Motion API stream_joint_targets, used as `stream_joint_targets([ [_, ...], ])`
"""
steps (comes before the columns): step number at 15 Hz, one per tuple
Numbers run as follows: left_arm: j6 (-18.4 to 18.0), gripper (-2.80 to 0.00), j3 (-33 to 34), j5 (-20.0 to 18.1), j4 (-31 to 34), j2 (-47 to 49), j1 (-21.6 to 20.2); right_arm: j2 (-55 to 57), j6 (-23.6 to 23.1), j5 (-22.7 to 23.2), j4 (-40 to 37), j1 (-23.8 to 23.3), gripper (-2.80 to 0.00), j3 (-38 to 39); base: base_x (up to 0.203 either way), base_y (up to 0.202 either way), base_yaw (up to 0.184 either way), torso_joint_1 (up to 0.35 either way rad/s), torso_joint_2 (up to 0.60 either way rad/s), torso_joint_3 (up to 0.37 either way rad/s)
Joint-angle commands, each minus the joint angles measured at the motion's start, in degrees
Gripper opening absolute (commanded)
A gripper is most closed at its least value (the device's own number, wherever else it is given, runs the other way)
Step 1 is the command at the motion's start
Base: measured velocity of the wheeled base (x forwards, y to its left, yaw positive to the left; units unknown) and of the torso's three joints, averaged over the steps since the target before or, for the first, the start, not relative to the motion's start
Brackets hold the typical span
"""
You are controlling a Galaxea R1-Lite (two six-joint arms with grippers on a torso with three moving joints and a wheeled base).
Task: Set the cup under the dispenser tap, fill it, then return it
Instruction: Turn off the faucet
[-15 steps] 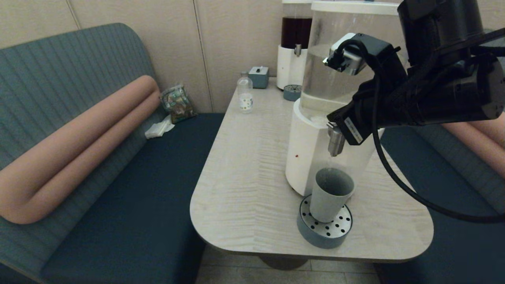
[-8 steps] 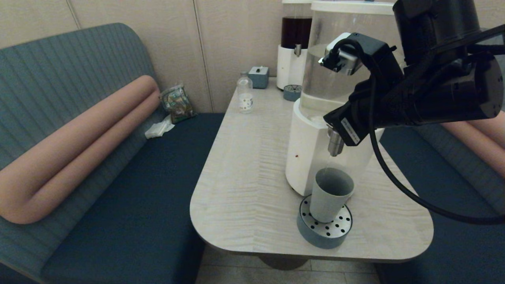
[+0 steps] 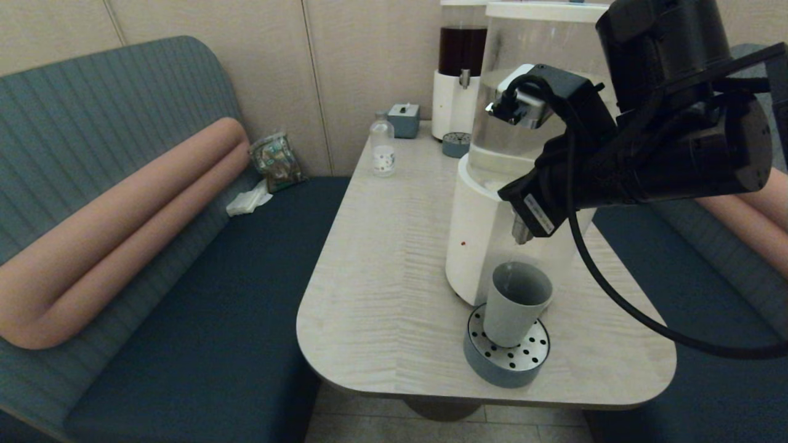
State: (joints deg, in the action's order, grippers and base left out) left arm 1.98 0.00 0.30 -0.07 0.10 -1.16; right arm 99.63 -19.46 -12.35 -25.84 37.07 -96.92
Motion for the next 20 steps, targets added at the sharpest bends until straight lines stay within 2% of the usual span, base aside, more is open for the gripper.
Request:
stream_joint_targets([
  [1,0.0,-2.8,0.1,0.0,0.0,0.1,0.0,0.9,-0.1,-0.1,-0.2,-0.2,-2.8,-0.4,0.0,0.0,0.0,0.0,0.0,0.0],
  [20,0.0,-2.8,0.1,0.0,0.0,0.0,-0.1,1.2,0.1,-0.7,0.6,-2.4,-2.8,-0.6,0.0,0.0,0.0,0.0,0.0,0.0],
])
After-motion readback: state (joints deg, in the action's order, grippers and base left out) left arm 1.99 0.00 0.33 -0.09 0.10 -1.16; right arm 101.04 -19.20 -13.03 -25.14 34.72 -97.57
